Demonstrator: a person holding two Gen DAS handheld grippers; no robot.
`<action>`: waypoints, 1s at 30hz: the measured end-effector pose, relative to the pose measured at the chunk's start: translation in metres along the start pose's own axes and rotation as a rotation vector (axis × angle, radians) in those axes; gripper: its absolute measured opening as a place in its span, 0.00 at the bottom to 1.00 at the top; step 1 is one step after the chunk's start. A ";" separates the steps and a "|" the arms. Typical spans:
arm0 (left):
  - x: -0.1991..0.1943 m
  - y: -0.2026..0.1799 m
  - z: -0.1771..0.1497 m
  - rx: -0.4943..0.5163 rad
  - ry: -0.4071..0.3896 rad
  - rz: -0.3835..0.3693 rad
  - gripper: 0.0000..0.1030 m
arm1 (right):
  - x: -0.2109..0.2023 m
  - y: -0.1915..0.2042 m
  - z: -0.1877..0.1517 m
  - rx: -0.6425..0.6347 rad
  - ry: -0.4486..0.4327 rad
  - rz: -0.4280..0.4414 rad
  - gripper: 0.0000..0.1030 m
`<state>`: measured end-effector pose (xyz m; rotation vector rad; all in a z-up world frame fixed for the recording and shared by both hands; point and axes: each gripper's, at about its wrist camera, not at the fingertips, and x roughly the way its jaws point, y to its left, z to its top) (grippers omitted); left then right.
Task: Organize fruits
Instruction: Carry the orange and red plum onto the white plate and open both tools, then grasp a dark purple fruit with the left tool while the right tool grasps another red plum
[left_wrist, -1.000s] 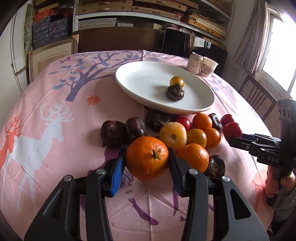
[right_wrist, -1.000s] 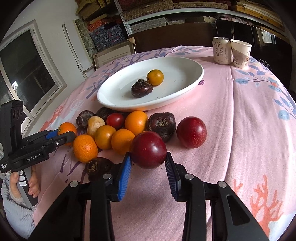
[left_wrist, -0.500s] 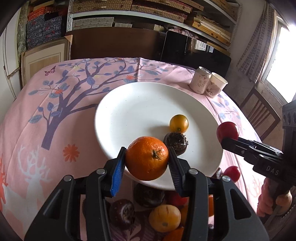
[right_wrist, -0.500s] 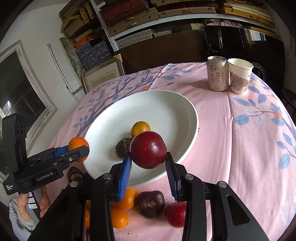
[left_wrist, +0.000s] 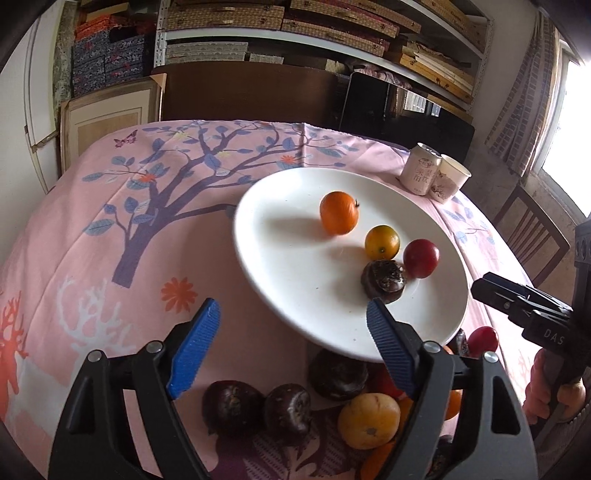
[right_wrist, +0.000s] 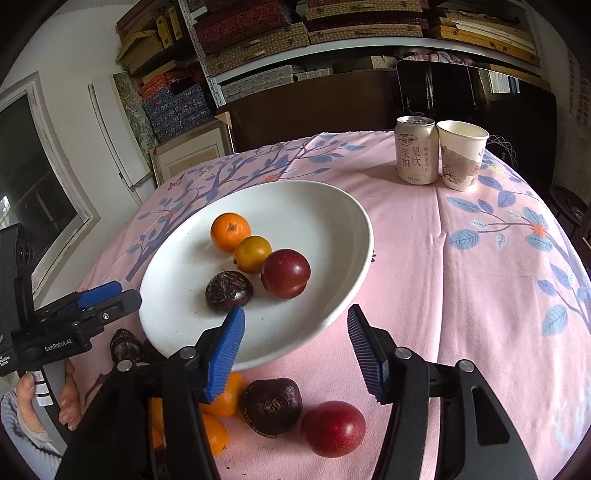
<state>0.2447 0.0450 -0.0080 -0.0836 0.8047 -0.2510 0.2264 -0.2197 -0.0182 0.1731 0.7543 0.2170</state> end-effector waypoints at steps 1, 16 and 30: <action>-0.004 0.006 -0.003 -0.022 -0.006 0.004 0.79 | -0.002 -0.002 -0.002 0.002 -0.005 -0.010 0.63; -0.036 0.041 -0.046 -0.129 -0.015 0.100 0.92 | -0.042 -0.023 -0.036 0.077 -0.054 -0.038 0.86; -0.015 0.020 -0.057 0.037 0.074 0.234 0.96 | -0.043 -0.027 -0.043 0.093 -0.042 -0.044 0.87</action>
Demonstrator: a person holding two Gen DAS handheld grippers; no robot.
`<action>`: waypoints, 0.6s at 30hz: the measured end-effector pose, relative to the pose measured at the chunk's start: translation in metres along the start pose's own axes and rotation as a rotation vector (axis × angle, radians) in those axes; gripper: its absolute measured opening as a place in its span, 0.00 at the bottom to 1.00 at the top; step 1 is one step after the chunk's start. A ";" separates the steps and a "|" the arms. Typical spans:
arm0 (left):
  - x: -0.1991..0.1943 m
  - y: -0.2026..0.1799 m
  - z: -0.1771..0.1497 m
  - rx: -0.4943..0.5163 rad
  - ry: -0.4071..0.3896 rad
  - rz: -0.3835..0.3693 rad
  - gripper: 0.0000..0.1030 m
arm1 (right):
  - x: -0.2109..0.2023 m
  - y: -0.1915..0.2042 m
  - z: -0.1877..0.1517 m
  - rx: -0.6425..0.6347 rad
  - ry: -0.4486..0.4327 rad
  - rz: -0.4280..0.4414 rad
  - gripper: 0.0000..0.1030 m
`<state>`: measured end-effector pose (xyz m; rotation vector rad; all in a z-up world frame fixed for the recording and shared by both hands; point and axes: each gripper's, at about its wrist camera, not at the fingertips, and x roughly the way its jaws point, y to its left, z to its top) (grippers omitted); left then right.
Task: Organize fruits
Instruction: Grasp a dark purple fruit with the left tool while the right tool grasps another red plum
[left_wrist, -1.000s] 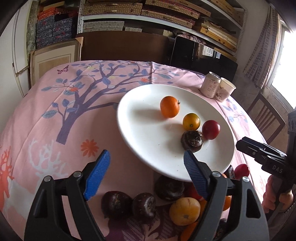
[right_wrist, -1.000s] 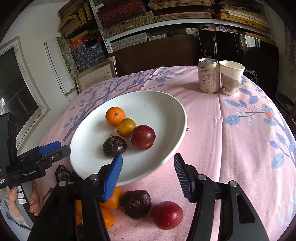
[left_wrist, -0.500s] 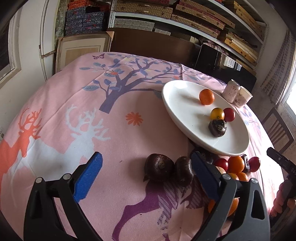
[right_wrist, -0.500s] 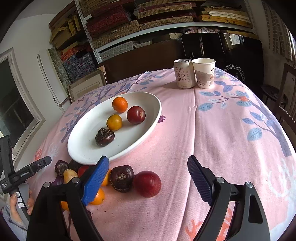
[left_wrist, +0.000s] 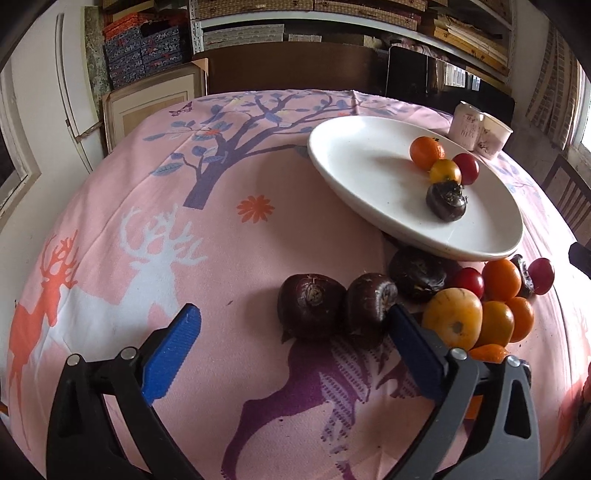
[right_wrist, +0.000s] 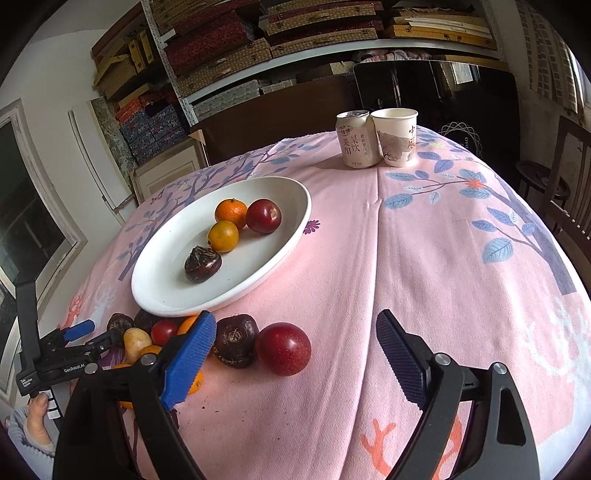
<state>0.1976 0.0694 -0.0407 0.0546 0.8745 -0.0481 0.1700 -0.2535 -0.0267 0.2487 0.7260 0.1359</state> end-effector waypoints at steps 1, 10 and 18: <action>-0.001 0.002 -0.001 0.002 -0.004 0.025 0.96 | 0.000 -0.001 0.000 0.003 -0.001 0.000 0.87; -0.017 0.022 -0.013 -0.056 -0.032 -0.021 0.96 | -0.002 0.003 0.000 -0.017 0.002 0.012 0.87; -0.019 -0.010 -0.011 0.059 -0.063 -0.100 0.95 | -0.001 0.007 -0.004 -0.042 0.014 -0.001 0.87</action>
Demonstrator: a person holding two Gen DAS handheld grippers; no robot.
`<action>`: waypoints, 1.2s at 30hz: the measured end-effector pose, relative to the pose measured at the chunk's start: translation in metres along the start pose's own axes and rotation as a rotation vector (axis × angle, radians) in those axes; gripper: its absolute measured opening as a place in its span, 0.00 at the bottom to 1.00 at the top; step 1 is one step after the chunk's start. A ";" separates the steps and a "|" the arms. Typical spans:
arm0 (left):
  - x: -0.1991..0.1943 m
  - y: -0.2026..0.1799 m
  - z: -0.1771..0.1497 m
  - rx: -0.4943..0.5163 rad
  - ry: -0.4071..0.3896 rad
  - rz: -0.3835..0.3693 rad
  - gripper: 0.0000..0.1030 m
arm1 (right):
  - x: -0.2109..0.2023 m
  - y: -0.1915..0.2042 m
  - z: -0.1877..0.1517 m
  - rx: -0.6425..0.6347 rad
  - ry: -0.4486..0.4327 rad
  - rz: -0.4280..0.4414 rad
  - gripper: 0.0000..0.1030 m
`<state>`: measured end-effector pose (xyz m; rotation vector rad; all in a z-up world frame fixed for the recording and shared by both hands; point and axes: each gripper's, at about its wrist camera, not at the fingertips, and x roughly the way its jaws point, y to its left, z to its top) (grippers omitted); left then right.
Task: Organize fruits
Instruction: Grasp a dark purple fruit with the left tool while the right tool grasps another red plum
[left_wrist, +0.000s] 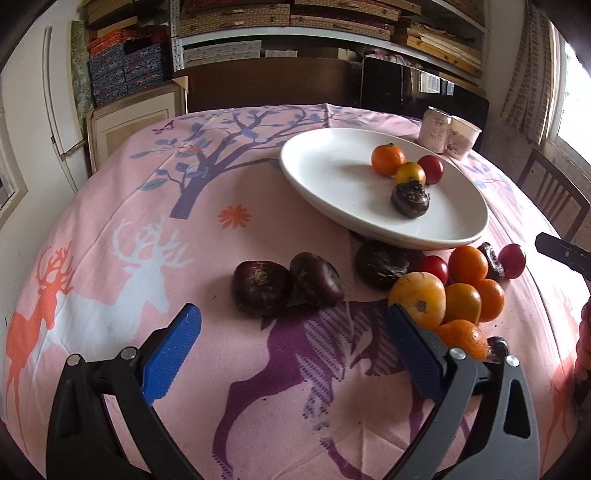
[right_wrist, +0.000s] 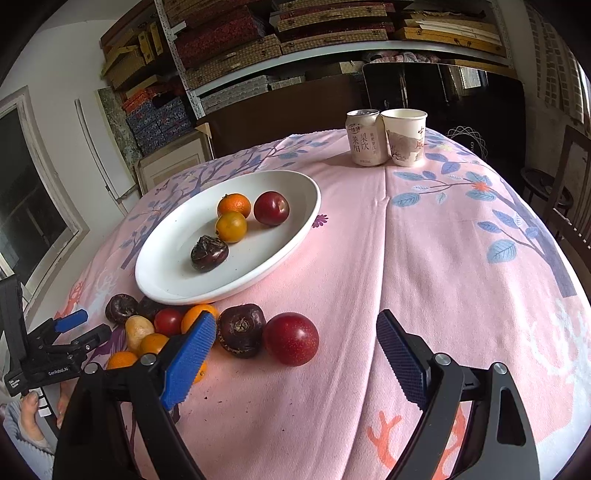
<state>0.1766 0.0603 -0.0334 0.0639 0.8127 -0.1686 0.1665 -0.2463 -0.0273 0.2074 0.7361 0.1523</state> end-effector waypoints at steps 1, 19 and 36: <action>0.002 -0.002 0.001 0.011 -0.001 -0.005 0.89 | 0.000 0.000 0.000 0.000 0.001 -0.001 0.87; 0.032 -0.009 0.011 0.029 0.068 -0.107 0.32 | 0.004 0.003 -0.003 -0.011 0.014 -0.012 0.87; 0.053 -0.001 0.031 -0.017 0.074 -0.075 0.55 | 0.010 0.002 -0.006 -0.016 0.041 -0.026 0.87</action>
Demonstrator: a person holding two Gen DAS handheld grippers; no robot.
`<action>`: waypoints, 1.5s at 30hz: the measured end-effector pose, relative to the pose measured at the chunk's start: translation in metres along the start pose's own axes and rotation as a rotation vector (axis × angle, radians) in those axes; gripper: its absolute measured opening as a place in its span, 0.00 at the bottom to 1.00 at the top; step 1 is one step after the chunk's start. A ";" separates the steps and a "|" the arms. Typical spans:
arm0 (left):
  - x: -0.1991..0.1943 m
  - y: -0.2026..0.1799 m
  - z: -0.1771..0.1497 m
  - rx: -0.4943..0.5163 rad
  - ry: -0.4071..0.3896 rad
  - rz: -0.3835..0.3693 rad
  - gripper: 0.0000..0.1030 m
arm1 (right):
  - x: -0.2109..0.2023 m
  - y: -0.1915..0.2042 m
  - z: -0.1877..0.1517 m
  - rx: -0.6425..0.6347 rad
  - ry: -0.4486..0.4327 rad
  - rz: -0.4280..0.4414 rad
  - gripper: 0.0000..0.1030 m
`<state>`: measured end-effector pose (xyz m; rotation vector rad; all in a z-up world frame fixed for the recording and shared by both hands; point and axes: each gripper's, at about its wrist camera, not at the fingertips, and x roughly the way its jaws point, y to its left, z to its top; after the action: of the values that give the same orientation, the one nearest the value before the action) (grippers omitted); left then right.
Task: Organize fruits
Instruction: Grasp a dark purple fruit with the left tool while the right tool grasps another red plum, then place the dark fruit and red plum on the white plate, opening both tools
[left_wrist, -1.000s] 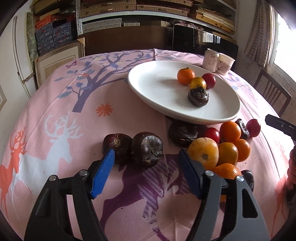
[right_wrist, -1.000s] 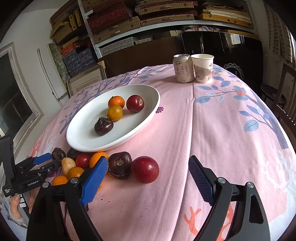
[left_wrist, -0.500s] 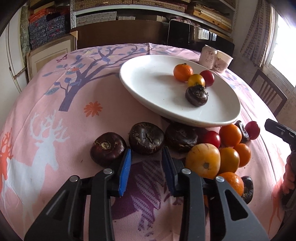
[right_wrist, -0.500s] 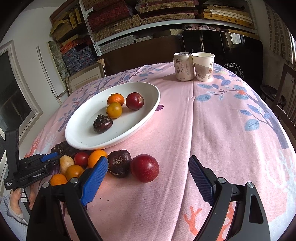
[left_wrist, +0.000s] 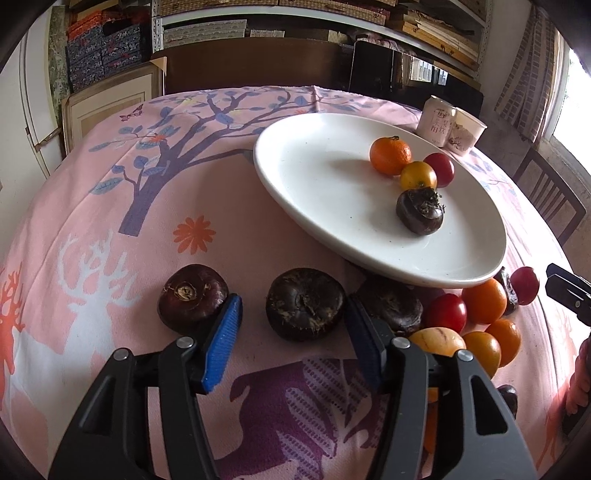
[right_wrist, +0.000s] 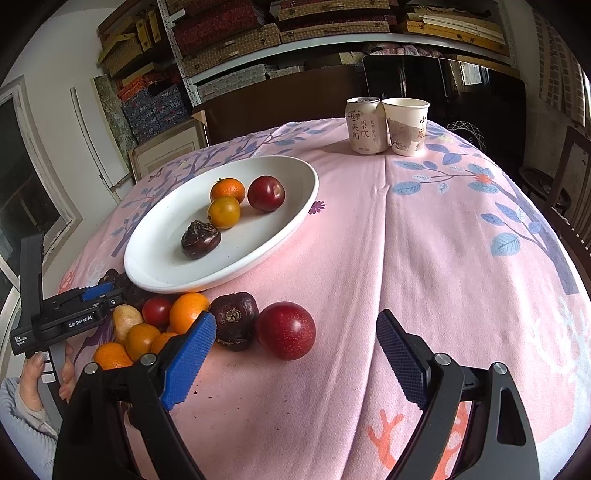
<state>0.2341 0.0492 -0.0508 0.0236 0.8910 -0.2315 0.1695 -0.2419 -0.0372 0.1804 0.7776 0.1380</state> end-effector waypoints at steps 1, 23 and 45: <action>0.000 0.000 0.000 -0.001 0.000 -0.004 0.53 | 0.000 -0.001 -0.001 0.000 0.003 -0.003 0.87; 0.000 -0.012 -0.004 0.038 0.007 0.006 0.41 | 0.026 0.007 -0.006 -0.055 0.101 0.042 0.39; -0.053 -0.012 0.002 0.011 -0.164 -0.006 0.40 | -0.012 -0.003 0.010 0.002 -0.065 0.079 0.37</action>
<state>0.2012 0.0478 -0.0079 0.0114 0.7268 -0.2405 0.1680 -0.2478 -0.0229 0.2166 0.7060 0.2053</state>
